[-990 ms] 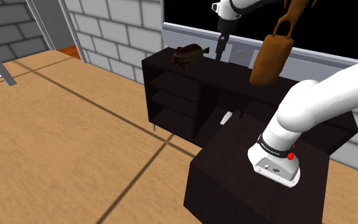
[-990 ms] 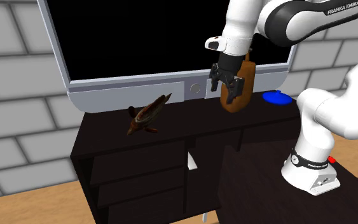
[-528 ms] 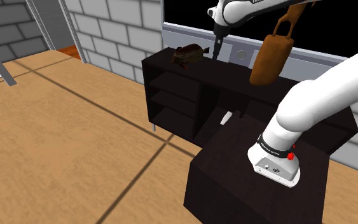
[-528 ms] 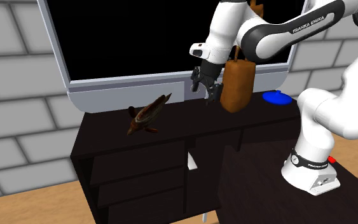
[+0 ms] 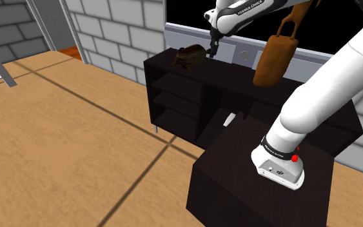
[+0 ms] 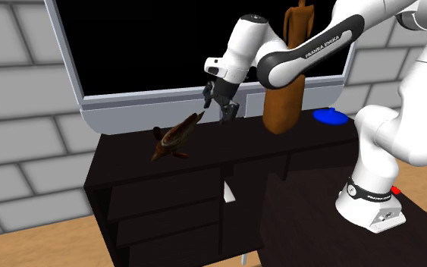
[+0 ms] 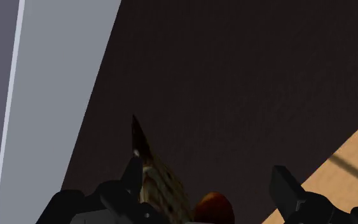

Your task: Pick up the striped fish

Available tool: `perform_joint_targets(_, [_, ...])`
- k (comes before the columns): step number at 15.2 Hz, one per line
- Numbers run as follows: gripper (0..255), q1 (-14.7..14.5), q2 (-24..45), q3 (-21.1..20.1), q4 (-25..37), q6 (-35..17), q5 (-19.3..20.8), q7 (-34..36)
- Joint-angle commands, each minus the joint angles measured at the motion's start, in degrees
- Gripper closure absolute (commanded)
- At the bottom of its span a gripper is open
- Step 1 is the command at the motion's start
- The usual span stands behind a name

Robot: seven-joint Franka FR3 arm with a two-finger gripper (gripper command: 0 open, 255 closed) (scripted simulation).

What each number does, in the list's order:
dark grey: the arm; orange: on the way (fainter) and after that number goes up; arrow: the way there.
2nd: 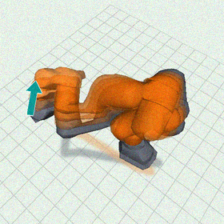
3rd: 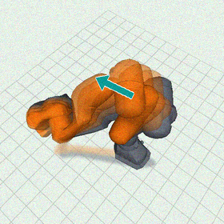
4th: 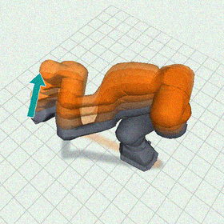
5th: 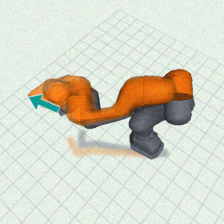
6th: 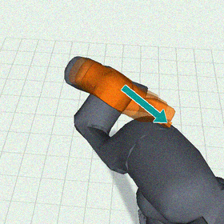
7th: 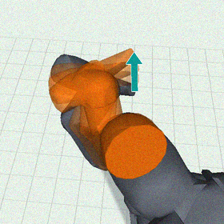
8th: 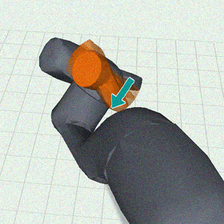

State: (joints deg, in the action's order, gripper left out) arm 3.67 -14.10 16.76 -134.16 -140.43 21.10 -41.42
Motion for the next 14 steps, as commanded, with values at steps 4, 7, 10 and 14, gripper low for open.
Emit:
perform_joint_targets(4, [0, -0.19, 9.76, 3.01, 6.22, -9.27, -1.63, -8.11])
perform_joint_targets(7, [0, -0.05, 12.16, 3.37, 7.35, -11.64, -2.39, -9.79])
perform_joint_targets(10, [0, 0.11, 13.4, 3.49, 6.27, -13.92, -2.03, -9.18])
perform_joint_targets(14, [0, 0.27, 15.01, 3.66, 5.11, -16.64, -1.58, -8.43])
